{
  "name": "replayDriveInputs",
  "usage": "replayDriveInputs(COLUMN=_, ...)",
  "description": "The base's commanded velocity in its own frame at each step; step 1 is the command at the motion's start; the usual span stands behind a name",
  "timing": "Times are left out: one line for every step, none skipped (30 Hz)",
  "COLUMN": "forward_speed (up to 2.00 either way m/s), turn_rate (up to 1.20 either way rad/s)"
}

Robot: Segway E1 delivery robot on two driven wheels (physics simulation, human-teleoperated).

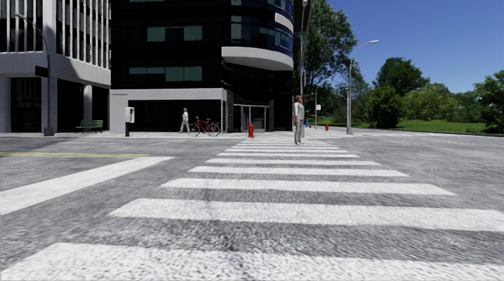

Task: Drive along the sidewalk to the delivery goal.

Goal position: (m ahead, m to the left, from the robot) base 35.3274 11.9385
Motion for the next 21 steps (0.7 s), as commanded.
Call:
replayDriveInputs(forward_speed=1.4, turn_rate=0.0)
replayDriveInputs(forward_speed=1.4, turn_rate=0.0)
replayDriveInputs(forward_speed=1.4, turn_rate=0.0)
replayDriveInputs(forward_speed=1.4, turn_rate=0.0)
replayDriveInputs(forward_speed=1.4, turn_rate=0.0)
replayDriveInputs(forward_speed=2.0, turn_rate=0.0)
replayDriveInputs(forward_speed=2.0, turn_rate=0.0)
replayDriveInputs(forward_speed=2.0, turn_rate=0.0)
replayDriveInputs(forward_speed=2.0, turn_rate=0.0)
replayDriveInputs(forward_speed=2.0, turn_rate=0.0)
replayDriveInputs(forward_speed=2.0, turn_rate=0.0)
replayDriveInputs(forward_speed=2.0, turn_rate=0.0)
replayDriveInputs(forward_speed=2.0, turn_rate=0.0)
replayDriveInputs(forward_speed=2.0, turn_rate=0.0)
replayDriveInputs(forward_speed=2.0, turn_rate=0.0)
replayDriveInputs(forward_speed=2.0, turn_rate=0.0)
replayDriveInputs(forward_speed=2.0, turn_rate=0.0)
replayDriveInputs(forward_speed=2.0, turn_rate=0.0)
replayDriveInputs(forward_speed=2.0, turn_rate=0.0)
replayDriveInputs(forward_speed=2.0, turn_rate=0.0)
replayDriveInputs(forward_speed=2.0, turn_rate=0.0)
